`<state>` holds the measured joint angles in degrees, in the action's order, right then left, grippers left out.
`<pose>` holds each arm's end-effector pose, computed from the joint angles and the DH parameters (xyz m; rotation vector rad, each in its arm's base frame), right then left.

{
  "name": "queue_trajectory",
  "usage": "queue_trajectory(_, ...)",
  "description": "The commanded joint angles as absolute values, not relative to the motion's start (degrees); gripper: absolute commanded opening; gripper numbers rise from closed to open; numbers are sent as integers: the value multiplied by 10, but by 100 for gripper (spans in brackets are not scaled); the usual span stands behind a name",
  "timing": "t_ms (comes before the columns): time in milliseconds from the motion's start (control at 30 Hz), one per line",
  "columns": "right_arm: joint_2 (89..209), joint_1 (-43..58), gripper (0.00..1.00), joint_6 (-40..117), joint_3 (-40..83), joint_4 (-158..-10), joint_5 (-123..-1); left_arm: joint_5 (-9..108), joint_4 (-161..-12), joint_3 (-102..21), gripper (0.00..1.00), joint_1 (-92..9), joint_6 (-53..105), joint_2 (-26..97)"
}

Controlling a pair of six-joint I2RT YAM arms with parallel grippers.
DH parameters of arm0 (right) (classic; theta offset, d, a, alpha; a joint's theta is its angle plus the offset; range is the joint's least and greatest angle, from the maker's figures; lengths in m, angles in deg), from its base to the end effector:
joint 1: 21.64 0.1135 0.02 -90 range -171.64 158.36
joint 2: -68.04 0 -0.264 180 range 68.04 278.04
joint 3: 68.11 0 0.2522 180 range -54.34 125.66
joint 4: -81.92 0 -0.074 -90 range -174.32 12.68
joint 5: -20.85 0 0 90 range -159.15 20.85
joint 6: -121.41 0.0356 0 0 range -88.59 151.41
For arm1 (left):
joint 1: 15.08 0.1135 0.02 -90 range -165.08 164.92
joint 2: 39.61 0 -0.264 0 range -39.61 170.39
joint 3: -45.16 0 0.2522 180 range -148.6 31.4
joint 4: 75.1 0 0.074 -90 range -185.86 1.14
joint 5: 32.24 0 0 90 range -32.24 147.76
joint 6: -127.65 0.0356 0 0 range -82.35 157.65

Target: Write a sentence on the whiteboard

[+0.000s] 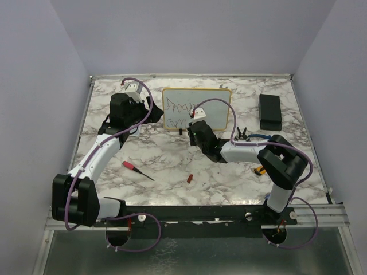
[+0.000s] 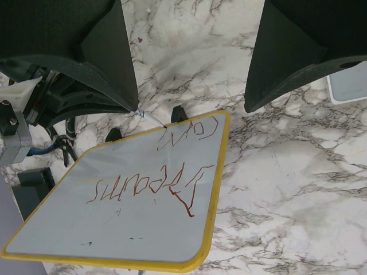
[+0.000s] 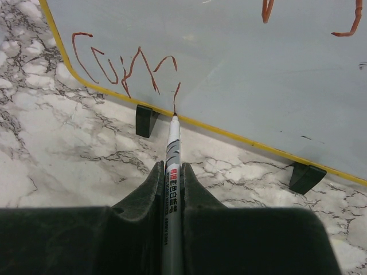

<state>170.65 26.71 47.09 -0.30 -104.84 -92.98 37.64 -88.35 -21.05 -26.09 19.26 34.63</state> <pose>0.2625 0.2735 0.1771 -0.3210 2.0009 0.2802 0.2903 -0.0690 0.2934 0.1114 1.9762 -0.6781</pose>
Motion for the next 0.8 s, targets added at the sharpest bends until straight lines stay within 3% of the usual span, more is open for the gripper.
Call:
queue_trajectory(0,1720,265,1,483,-4,-1038,-924,366,-882,-206,76,-265,193,329)
queue_trajectory(767,1674,265,1,471,10,-1030,-893,370,-882,-206,76,-265,194,328)
